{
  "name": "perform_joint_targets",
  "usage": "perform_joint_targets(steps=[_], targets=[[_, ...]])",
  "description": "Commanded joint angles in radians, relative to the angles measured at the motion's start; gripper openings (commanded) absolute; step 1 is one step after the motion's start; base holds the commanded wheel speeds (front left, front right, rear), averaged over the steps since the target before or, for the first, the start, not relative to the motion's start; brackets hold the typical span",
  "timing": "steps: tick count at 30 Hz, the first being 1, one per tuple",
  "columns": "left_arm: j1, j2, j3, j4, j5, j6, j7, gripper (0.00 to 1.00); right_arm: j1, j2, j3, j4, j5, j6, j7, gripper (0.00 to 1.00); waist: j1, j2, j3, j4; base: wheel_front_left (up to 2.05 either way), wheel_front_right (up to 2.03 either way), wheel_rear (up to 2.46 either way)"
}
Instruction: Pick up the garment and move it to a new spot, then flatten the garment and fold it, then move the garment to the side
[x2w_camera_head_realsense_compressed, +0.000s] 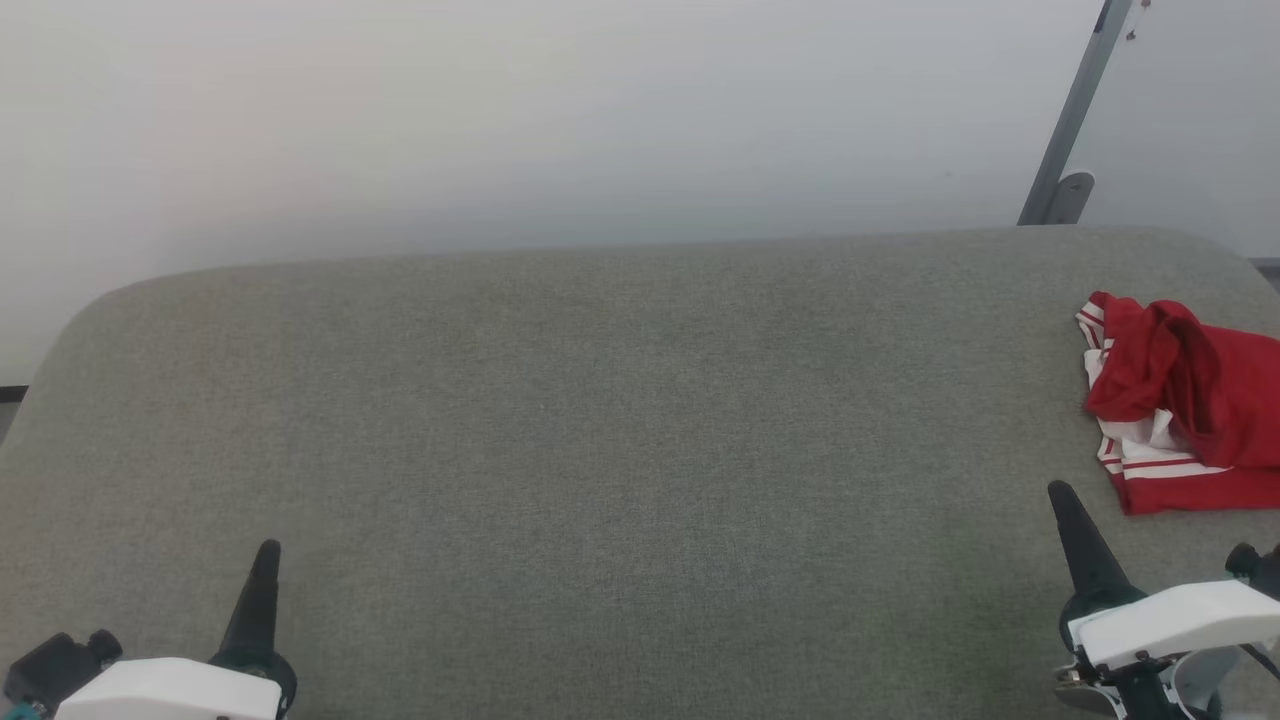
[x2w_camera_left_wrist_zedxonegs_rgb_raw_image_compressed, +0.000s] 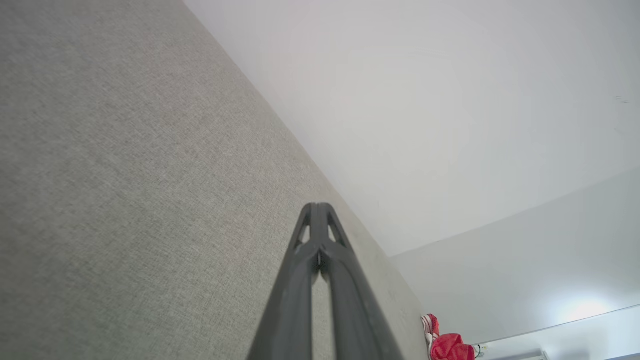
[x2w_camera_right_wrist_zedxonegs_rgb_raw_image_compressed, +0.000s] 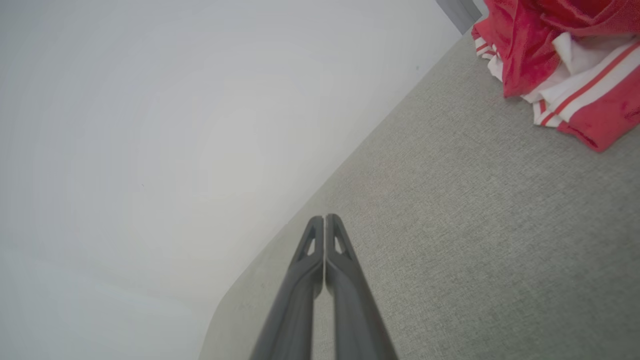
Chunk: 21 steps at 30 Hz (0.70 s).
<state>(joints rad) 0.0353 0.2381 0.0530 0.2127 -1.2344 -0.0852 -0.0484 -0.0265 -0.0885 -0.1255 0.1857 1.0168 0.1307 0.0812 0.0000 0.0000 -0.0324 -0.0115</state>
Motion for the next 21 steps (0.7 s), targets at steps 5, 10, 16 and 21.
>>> perform_joint_targets(steps=[5, 10, 16, 21], targets=[[-0.036, -0.012, 0.014, -0.004, -0.042, -0.011, 0.018, 0.0, -0.032, 0.003, 0.002, -0.003, 0.067, 0.0, 0.006, 0.0, 0.0, 0.0, 0.002, 0.001, 0.0, 0.0, 0.0], [-0.047, -0.03, 0.019, 0.0, -0.073, -0.015, 0.033, 0.0, -0.037, 0.006, 0.003, 0.003, 0.118, 0.0, 0.008, 0.0, 0.0, 0.0, 0.005, 0.002, 0.0, 0.0, 0.0], [-0.059, -0.049, 0.025, 0.004, -0.113, -0.019, 0.048, 0.0, -0.044, 0.01, 0.004, 0.01, 0.176, 0.0, 0.012, 0.0, 0.0, 0.0, 0.008, 0.003, 0.0, 0.0, 0.0], [-0.071, -0.065, 0.029, 0.006, -0.14, -0.022, 0.062, 0.0, -0.048, 0.014, 0.005, 0.016, 0.222, 0.0, 0.014, 0.0, 0.0, 0.0, 0.01, 0.003, 0.0, 0.0, 0.0]])
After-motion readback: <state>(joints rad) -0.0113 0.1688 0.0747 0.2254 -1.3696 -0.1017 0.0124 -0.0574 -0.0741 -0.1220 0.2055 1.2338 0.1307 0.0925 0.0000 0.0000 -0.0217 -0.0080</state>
